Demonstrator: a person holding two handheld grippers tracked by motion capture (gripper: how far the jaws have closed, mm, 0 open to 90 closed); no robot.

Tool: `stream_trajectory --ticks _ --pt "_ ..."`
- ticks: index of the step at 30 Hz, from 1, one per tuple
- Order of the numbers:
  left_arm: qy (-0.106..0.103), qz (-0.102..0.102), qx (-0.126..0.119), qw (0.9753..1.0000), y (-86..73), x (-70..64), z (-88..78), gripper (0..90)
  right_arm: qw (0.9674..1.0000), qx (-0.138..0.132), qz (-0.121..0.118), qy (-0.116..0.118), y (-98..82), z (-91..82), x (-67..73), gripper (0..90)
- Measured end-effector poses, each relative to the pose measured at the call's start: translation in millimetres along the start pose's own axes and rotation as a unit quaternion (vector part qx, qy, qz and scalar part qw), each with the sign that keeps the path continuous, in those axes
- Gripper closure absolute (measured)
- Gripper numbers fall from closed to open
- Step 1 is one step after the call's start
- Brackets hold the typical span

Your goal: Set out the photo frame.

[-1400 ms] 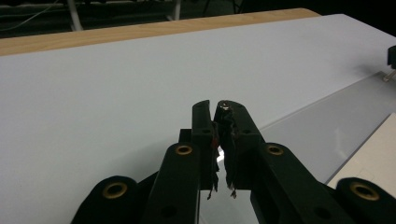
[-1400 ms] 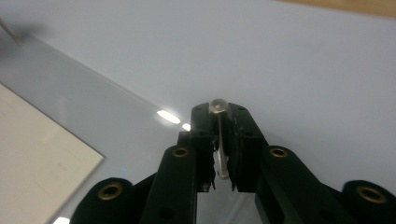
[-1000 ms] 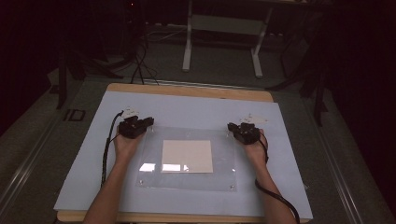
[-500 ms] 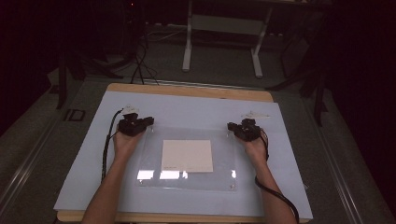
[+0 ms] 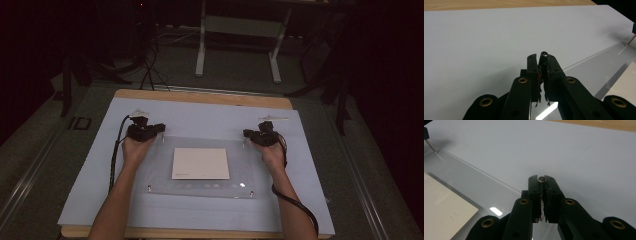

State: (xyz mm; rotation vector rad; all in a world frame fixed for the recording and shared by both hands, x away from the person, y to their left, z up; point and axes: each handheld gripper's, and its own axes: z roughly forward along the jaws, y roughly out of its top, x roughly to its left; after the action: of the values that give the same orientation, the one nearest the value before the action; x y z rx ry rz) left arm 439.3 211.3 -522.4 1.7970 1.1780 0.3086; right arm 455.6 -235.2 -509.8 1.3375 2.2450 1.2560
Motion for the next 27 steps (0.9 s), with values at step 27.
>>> stream_trajectory --ticks 27 --pt "0.024 -0.093 0.036 0.9948 20.2 8.0 20.4 86.3 0.9973 0.040 0.060 -0.009 22.5 16.4 -11.1 83.0"
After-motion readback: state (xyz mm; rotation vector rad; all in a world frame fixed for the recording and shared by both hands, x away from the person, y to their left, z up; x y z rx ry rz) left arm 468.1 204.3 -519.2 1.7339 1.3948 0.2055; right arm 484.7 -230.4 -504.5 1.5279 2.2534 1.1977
